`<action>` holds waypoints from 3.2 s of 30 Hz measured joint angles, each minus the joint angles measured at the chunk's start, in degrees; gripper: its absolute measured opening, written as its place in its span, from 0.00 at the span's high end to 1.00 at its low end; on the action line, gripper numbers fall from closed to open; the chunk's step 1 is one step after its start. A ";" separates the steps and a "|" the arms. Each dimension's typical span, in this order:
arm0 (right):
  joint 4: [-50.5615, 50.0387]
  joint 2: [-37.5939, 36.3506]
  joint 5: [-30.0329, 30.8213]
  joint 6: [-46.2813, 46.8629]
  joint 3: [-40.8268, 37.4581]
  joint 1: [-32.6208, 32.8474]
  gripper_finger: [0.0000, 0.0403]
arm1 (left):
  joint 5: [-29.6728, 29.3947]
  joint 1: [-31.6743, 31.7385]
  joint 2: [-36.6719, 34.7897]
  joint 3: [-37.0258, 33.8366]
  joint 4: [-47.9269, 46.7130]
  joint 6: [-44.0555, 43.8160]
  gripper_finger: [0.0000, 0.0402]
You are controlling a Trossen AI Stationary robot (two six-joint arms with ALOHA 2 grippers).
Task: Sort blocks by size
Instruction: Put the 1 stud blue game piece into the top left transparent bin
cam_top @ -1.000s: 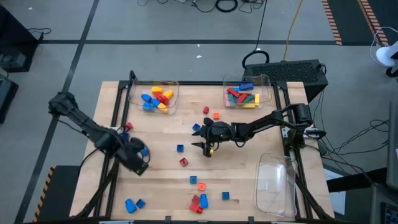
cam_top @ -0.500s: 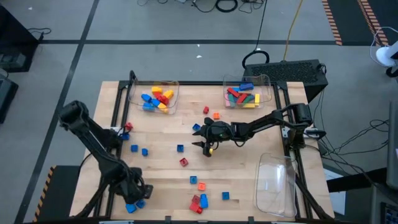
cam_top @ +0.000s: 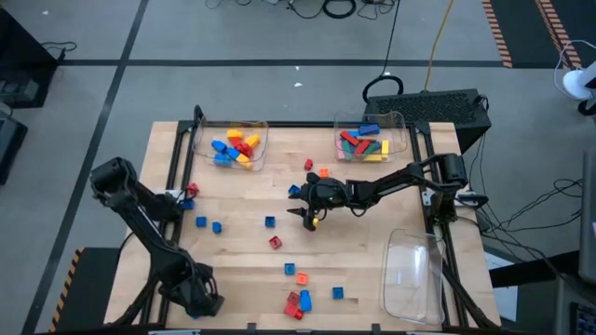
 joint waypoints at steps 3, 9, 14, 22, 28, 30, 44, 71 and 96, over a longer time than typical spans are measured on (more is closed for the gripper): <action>0.00 0.00 -0.06 -0.02 0.00 0.02 0.48 | 0.77 -1.45 1.44 0.00 0.54 1.85 0.19; 0.00 0.00 -0.17 0.00 0.00 0.02 0.48 | 1.49 -2.97 4.12 0.02 4.11 1.25 0.19; 0.03 0.00 -0.16 0.00 0.00 0.03 0.48 | 1.46 -3.28 6.22 0.02 4.23 1.17 0.19; 0.02 0.00 -0.15 -0.01 0.00 0.07 0.48 | 1.00 -3.14 8.69 0.02 0.79 1.65 0.19; 0.00 0.00 -0.14 -0.02 0.00 0.07 0.48 | -1.41 -1.18 8.70 0.02 -3.39 6.74 0.19; 0.00 0.00 -0.13 -0.02 0.00 0.07 0.48 | -2.24 -0.22 8.70 0.02 -5.01 8.98 0.19; 0.00 0.00 -0.13 -0.02 0.00 0.07 0.48 | 2.70 2.40 8.25 0.02 -6.83 18.45 0.19; -0.50 0.00 -0.11 -0.02 0.00 0.09 0.48 | 7.82 2.26 8.16 0.07 -4.91 29.10 0.04; -0.47 0.00 -0.11 -0.04 0.01 0.07 0.48 | 9.12 -0.05 12.55 0.05 -0.72 28.79 0.27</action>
